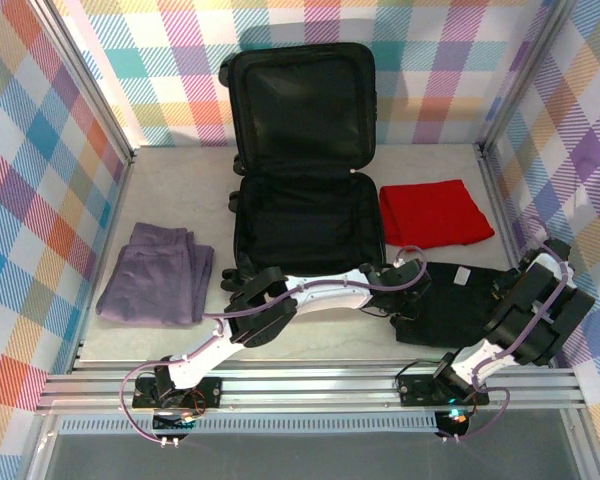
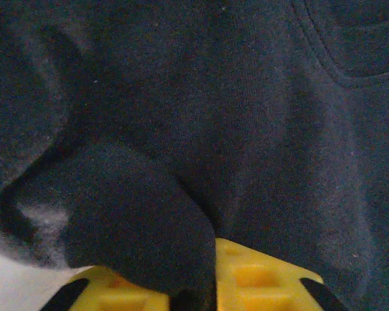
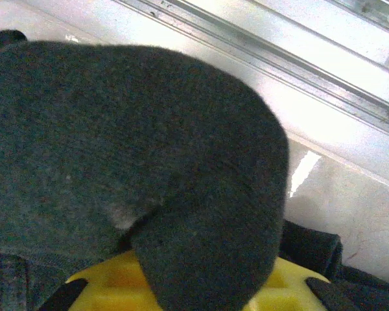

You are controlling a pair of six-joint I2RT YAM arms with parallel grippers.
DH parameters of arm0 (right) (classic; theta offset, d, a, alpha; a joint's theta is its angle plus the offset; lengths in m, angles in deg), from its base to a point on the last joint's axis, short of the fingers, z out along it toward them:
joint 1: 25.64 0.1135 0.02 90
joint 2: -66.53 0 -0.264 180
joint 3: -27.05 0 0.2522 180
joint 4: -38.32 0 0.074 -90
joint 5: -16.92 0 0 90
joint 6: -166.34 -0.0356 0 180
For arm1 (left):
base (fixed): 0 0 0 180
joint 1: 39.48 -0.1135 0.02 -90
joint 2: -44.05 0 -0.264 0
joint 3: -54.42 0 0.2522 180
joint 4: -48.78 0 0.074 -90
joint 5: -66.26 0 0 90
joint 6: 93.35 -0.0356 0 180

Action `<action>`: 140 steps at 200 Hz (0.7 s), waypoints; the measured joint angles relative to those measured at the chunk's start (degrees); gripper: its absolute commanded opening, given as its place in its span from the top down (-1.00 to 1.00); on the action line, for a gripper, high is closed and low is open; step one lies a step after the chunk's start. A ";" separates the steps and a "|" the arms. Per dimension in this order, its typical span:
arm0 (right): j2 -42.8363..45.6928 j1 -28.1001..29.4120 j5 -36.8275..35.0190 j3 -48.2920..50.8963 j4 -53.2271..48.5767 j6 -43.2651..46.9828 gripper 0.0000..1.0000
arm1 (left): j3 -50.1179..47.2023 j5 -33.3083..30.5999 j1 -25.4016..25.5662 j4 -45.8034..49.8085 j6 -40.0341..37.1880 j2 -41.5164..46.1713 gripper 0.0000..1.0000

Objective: Pack the luggage

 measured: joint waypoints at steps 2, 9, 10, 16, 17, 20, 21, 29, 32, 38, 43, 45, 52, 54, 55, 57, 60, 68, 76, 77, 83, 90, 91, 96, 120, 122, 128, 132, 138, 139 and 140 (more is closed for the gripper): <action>0.02 0.00 0.07 0.00 0.02 -0.02 0.69 | 0.11 0.00 0.00 -0.02 -0.11 -0.04 0.83; 0.11 0.00 0.24 0.00 0.04 -0.07 0.74 | 0.63 -0.17 0.00 -0.04 -0.52 -0.33 0.92; 0.13 0.00 0.26 0.00 0.04 -0.02 0.74 | 0.70 -0.17 0.00 -0.04 -0.81 -0.37 0.93; 0.17 0.00 0.39 0.00 0.13 -0.02 0.79 | 0.90 -0.35 0.00 -0.15 -1.14 -0.44 0.98; 0.17 0.00 0.42 0.00 0.13 0.00 0.79 | 0.92 -0.39 0.00 -0.17 -1.22 -0.44 0.99; 0.20 0.02 0.55 0.00 0.17 -0.02 0.81 | 0.98 -0.50 0.00 -0.15 -0.94 -0.46 1.00; 0.22 0.00 0.59 0.00 0.22 0.00 0.81 | 1.05 -0.57 0.00 -0.11 -1.22 -0.48 1.00; 0.39 0.00 0.83 0.02 0.26 -0.02 0.84 | 1.16 -0.79 0.00 0.02 -1.75 -0.48 1.00; 0.44 0.02 0.90 0.02 0.26 -0.02 0.85 | 1.18 -0.85 0.00 0.07 -1.73 -0.48 1.00; 0.74 0.02 1.27 0.04 0.22 -0.02 0.86 | 1.22 -1.03 0.00 0.13 -2.01 -0.48 1.00; 1.11 0.02 1.66 0.04 0.17 -0.02 0.88 | 1.40 -1.20 0.00 0.33 -2.23 -0.48 1.00; 1.29 0.02 1.75 0.04 0.13 -0.02 0.88 | 1.46 -1.27 0.00 0.50 -2.38 -0.48 1.00; 2.01 0.02 2.27 0.04 -0.04 0.00 0.89 | 1.62 -1.49 0.00 0.87 -2.84 -0.48 1.00; 2.36 0.02 2.38 0.02 -0.20 0.00 0.89 | 1.73 -1.60 0.00 1.03 -3.04 -0.48 1.00; 2.47 0.02 2.47 0.02 -0.22 -0.02 0.89 | 1.81 -1.68 0.00 1.20 -3.15 -0.48 1.00; 2.80 0.02 2.62 0.02 -0.28 0.00 0.90 | 1.90 -1.68 0.00 1.31 -3.26 -0.48 1.00; 3.41 0.02 2.89 0.00 -0.55 -0.02 0.90 | 1.99 -1.88 0.00 1.44 -3.45 -0.48 1.00; 5.07 0.02 3.61 -0.17 -1.29 0.00 0.90 | 2.51 -2.23 0.00 2.12 -4.15 -0.48 1.00; 6.82 0.02 4.37 -0.72 -2.51 0.00 0.91 | 3.17 -2.51 0.00 3.02 -4.92 -0.46 1.00; 6.95 0.02 4.46 -0.81 -2.64 0.00 0.91 | 3.23 -2.54 0.00 3.13 -4.98 -0.46 1.00; 8.31 0.02 5.07 -1.60 -3.65 0.02 0.91 | 3.85 -2.73 0.00 3.72 -5.53 -0.39 1.00; 9.73 0.02 5.70 -2.91 -4.94 0.02 0.91 | 4.79 -2.93 0.00 4.68 -6.27 -0.37 1.00; 9.94 0.02 5.84 -3.19 -5.22 0.04 0.91 | 5.01 -2.97 0.00 4.87 -6.38 -0.37 1.00; 10.91 0.02 6.34 -4.42 -6.05 0.13 0.92 | 5.99 -3.15 0.00 5.66 -6.82 -0.31 1.00; 14.29 0.02 9.07 -9.64 -8.70 0.79 0.94 | 9.90 -4.07 -0.15 8.24 -8.81 0.94 1.00; 14.56 0.02 9.40 -10.03 -8.87 0.90 0.94 | 10.10 -4.15 -0.20 8.41 -9.03 1.22 1.00; 15.23 0.02 10.19 -10.88 -9.27 1.03 0.94 | 10.47 -4.37 -0.28 8.94 -9.33 2.14 1.00; 15.58 0.02 10.58 -11.34 -9.57 1.07 0.94 | 10.62 -4.46 -0.39 9.18 -9.53 2.75 1.00; 16.13 0.02 11.32 -11.93 -10.10 1.11 0.95 | 10.99 -4.52 -0.66 9.79 -9.75 3.85 1.00; 16.20 0.02 11.43 -12.00 -10.19 1.11 0.95 | 11.02 -4.55 -0.66 9.86 -9.81 3.98 1.00; 16.33 0.02 11.61 -12.13 -10.29 1.11 0.95 | 11.06 -4.59 -0.66 9.88 -9.86 4.09 1.00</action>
